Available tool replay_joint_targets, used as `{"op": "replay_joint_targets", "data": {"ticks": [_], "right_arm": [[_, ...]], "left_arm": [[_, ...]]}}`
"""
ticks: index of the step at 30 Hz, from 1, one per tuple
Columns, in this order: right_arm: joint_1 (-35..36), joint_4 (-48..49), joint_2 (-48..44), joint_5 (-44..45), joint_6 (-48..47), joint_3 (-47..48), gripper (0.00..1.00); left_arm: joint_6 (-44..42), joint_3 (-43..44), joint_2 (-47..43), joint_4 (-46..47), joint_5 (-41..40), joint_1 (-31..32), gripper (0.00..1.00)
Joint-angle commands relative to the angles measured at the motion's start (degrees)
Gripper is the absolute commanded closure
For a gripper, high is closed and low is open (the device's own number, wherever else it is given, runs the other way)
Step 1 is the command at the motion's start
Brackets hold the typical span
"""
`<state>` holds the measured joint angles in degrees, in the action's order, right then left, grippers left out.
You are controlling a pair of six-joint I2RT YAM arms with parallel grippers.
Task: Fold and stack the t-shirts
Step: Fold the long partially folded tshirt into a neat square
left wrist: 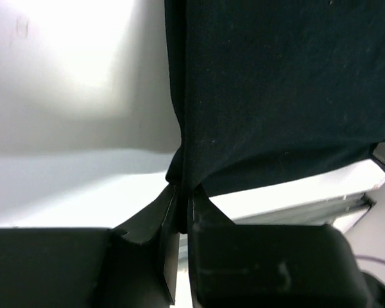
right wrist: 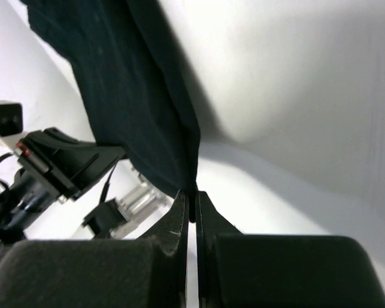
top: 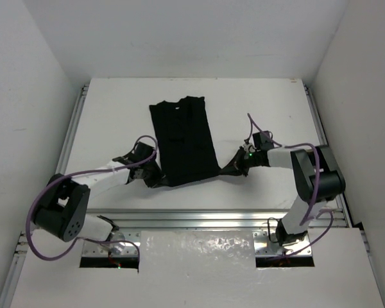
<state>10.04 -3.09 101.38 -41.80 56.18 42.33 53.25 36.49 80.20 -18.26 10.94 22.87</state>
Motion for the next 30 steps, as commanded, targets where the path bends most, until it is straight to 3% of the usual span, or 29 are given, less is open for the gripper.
{"op": "replay_joint_targets", "data": {"ticks": [1,5,10,17,25,30], "right_arm": [[-0.6,5.3,-7.3,1.2,7.5,-4.9,1.0],[0.0,4.9,-14.1,0.4,10.6,-6.9,1.0],[0.2,-2.3,-19.1,1.5,11.2,-0.3,1.0],[0.2,-7.8,-17.3,3.6,12.9,11.5,1.0],[0.2,-9.2,-13.8,3.7,14.0,19.6,1.0],[0.2,-8.8,-12.5,3.0,14.3,21.0,1.0]], "left_arm": [[-0.5,-0.9,-5.0,-9.0,-1.8,0.2,1.0],[-1.1,3.0,-9.2,-13.9,-2.3,0.1,1.0],[-2.2,11.8,-8.9,-19.0,-2.4,0.0,1.0],[-6.6,25.4,-2.5,-23.0,-3.4,-2.4,1.0],[-14.0,33.0,6.1,-16.0,12.8,-8.3,1.0],[-14.1,35.0,10.5,-15.1,15.7,-8.5,1.0]]}}
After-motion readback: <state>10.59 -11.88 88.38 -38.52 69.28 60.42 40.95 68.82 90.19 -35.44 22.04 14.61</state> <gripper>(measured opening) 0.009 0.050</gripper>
